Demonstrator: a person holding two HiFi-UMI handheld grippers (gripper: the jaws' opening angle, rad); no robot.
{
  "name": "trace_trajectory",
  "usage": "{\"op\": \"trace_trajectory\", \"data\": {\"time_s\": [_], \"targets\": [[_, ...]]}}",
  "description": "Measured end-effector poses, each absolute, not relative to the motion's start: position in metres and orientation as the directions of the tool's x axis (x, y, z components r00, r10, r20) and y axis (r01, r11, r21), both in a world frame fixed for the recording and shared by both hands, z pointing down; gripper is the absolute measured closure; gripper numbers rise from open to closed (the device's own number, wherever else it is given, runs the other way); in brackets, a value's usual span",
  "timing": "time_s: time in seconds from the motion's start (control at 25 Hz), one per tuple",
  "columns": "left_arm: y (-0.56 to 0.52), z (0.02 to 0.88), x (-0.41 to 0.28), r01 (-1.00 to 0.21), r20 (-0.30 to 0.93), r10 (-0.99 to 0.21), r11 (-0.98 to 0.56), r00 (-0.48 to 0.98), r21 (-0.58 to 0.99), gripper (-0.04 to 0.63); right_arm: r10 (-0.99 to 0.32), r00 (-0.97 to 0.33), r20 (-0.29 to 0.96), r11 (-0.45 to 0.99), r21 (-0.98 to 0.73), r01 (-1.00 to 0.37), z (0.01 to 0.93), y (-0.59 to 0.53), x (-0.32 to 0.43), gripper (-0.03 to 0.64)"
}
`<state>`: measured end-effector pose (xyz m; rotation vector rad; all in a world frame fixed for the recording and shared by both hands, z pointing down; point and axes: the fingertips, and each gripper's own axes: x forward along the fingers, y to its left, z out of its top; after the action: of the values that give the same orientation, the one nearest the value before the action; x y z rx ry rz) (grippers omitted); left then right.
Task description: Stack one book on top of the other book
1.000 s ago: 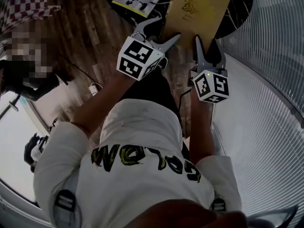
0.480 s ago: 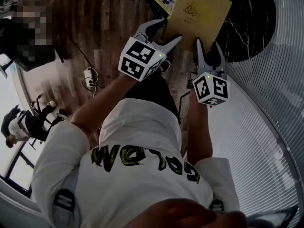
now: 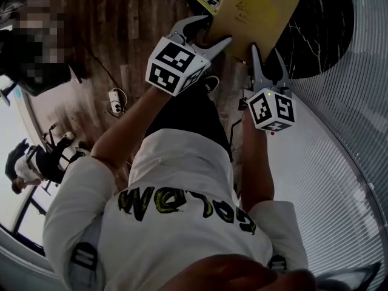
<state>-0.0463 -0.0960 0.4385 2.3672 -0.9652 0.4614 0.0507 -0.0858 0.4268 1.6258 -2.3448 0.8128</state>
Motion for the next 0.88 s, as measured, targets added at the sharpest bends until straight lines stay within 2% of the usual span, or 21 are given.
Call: {"op": "trace_trajectory", "data": {"time_s": [0.88], "targets": [[-0.205, 0.486, -0.067, -0.616, 0.487, -0.450, -0.744, 0.749, 0.259, 0.342, -0.784, -0.406, 0.469, 0.207, -0.419, -0.884, 0.495, -0.144, 0.019, 0.436]]}}
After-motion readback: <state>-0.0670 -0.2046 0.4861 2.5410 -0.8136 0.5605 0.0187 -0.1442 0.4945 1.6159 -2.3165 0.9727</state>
